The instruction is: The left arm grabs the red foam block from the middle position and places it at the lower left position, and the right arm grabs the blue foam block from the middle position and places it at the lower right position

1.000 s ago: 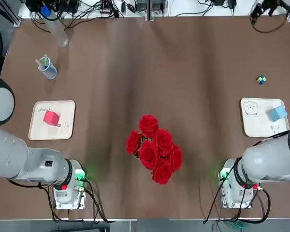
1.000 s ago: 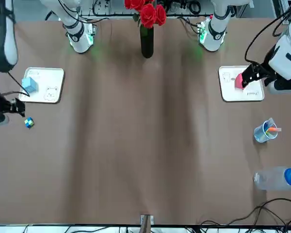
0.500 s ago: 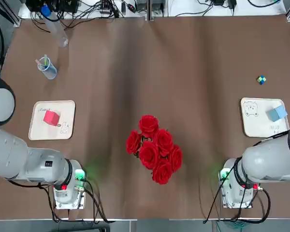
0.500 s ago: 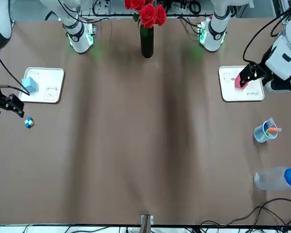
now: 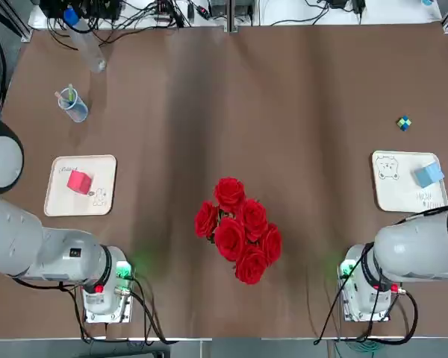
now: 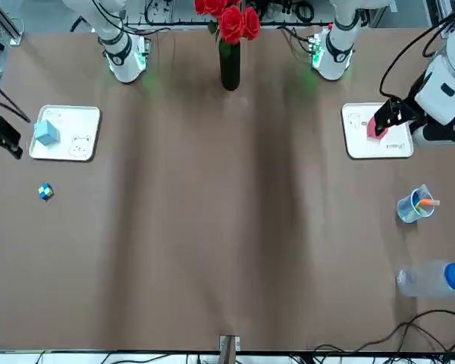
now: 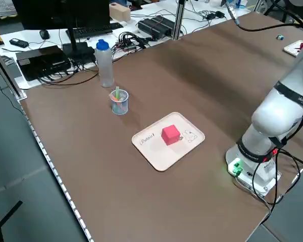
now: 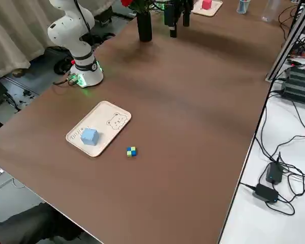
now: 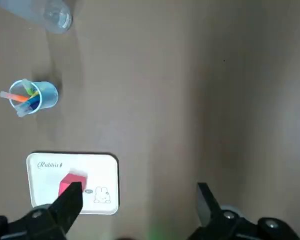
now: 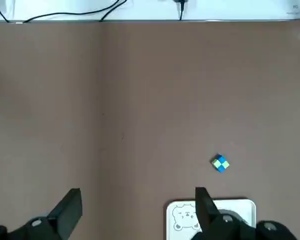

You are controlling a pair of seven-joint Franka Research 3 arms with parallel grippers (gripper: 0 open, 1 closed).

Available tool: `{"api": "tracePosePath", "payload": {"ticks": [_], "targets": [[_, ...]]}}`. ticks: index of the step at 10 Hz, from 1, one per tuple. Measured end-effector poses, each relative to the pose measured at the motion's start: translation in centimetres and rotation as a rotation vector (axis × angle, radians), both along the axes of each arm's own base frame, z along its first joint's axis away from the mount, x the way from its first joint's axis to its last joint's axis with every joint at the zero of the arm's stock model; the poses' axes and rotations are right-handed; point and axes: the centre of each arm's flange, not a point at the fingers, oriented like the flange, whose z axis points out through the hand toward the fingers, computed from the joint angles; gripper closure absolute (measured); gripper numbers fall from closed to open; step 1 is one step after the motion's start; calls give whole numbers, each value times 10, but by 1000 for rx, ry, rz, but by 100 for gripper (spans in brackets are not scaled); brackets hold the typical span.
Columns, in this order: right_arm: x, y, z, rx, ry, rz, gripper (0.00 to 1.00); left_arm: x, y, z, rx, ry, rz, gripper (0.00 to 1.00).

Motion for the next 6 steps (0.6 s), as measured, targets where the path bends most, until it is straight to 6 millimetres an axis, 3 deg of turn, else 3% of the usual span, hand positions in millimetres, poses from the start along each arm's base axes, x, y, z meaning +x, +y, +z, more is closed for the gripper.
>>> {"api": "tracePosePath", "payload": {"ticks": [6], "targets": [[-3,0,1,64,6,-28,0,0,1,0,0,0,1,0]]}}
